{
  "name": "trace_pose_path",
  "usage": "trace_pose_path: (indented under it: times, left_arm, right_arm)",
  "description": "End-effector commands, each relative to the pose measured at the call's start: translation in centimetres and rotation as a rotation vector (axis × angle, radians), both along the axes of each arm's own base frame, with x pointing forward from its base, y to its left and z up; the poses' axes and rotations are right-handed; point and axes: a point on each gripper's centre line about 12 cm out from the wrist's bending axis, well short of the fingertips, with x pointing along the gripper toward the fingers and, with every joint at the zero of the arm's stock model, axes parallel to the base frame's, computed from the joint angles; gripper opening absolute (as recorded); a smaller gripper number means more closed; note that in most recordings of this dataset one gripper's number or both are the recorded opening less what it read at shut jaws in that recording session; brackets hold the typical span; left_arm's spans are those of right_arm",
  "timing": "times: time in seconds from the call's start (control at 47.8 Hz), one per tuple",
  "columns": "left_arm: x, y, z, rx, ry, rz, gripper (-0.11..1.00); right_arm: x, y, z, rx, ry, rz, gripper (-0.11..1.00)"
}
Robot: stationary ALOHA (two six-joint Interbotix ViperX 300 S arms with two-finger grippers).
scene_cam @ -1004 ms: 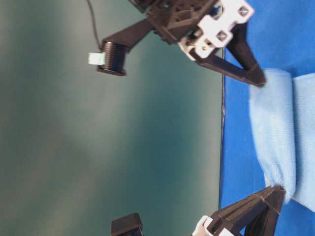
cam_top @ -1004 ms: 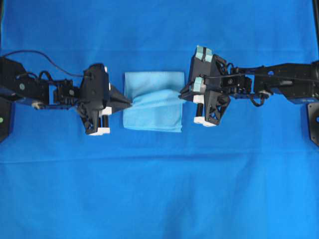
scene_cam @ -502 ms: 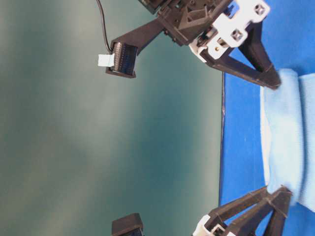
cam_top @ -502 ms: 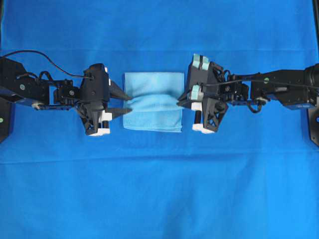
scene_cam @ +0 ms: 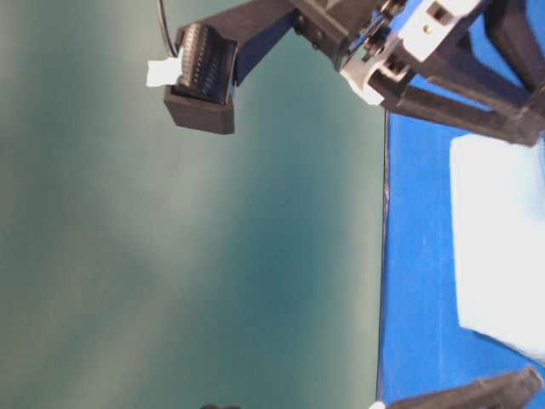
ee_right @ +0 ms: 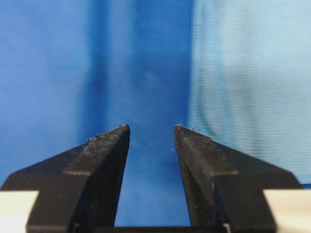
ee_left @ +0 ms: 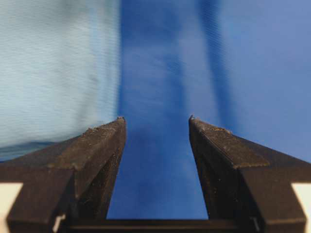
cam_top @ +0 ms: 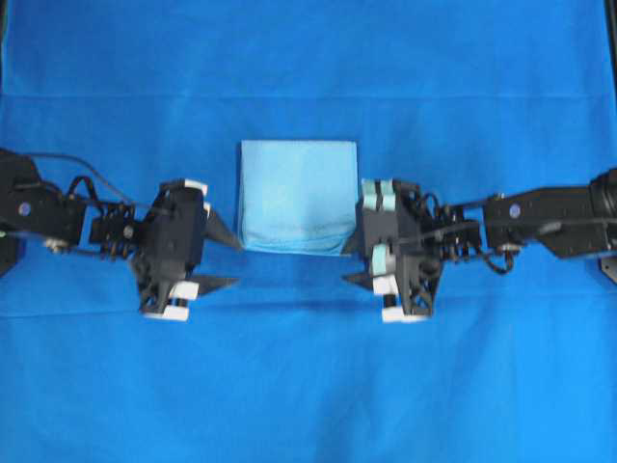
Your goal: Fold a vertical towel.
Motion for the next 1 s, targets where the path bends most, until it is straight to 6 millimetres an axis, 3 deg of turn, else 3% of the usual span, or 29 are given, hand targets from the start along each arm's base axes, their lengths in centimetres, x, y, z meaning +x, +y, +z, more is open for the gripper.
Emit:
trace_pose_path:
  times: [0.0, 0.167, 0.46, 0.627, 0.983]
  left_arm:
    - [0.1, -0.6, 1.8, -0.013, -0.035, -0.013, 0.52]
    - [-0.6, -1.0, 4.9, -0.029, -0.081, -0.024, 0.52]
    - [-3.7, -0.6, 12.8, -0.059, -0.272, -0.031, 0.52]
    - [-6.0, -0.1, 16.9, -0.072, -0.369, -0.031, 0.52]
    - [-12.0, 2.0, 20.6, -0.063, -0.455, 0.013, 0.52]
  right_arm:
    - [0.5, 0.4, 2.2, 0.017, -0.035, -0.001, 0.48]
    - [-0.5, 0.4, 5.1, 0.039, -0.07, -0.012, 0.48]
    - [-3.3, 0.0, 13.9, 0.034, -0.296, 0.009, 0.48]
    - [-5.6, -0.4, 17.4, 0.018, -0.368, 0.017, 0.48]
    - [-12.6, -2.5, 21.8, -0.006, -0.521, -0.026, 0.48]
